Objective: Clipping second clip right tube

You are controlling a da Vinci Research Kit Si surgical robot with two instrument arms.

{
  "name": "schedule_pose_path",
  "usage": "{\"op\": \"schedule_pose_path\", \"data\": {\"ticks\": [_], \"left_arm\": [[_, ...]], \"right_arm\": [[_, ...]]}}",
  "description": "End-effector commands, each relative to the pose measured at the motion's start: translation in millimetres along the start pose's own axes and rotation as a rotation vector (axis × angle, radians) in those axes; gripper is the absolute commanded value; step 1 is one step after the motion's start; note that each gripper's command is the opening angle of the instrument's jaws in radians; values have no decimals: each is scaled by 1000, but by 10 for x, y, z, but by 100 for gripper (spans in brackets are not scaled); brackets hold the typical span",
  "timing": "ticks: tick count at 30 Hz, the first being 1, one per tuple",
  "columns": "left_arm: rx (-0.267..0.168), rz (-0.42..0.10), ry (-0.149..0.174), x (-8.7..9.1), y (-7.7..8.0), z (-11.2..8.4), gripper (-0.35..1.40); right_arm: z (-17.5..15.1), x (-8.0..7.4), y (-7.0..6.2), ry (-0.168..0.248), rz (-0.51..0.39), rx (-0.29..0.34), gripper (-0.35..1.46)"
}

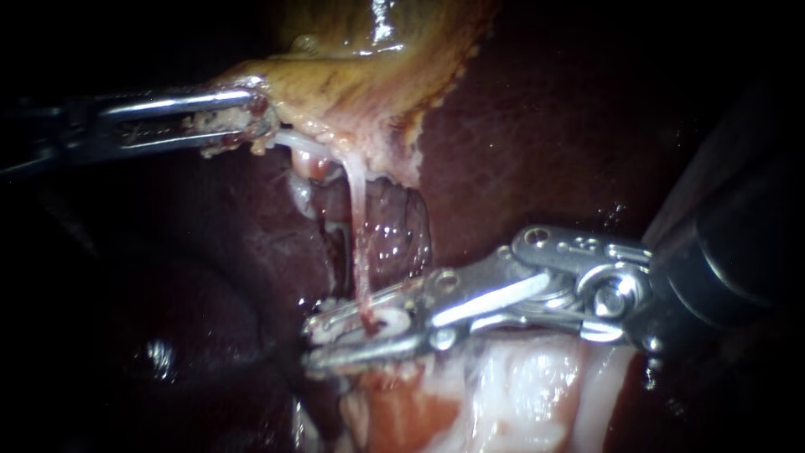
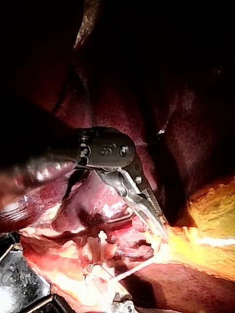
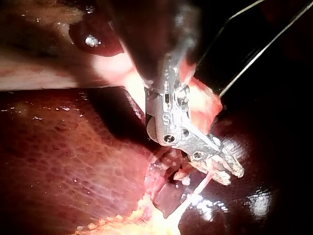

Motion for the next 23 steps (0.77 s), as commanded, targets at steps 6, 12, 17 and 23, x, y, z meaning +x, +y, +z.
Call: {"op": "schedule_pose_path", "data": {"ticks": [6, 12, 17, 23], "left_arm": [[-1, 0, 0, 0, 0, 0, -35], [-1, 0, 0, 0, 0, 0, -35], [-1, 0, 0, 0, -1, 1, -35], [-1, 0, 0, 0, -2, 1, -35]], "right_arm": [[-2, 0, 0, -6, 12, -1, -35], [-6, 1, 4, -21, 44, -9, -35], [-6, 1, 4, -22, 55, -8, -35], [-6, 0, 5, -22, 60, -7, -35]]}}
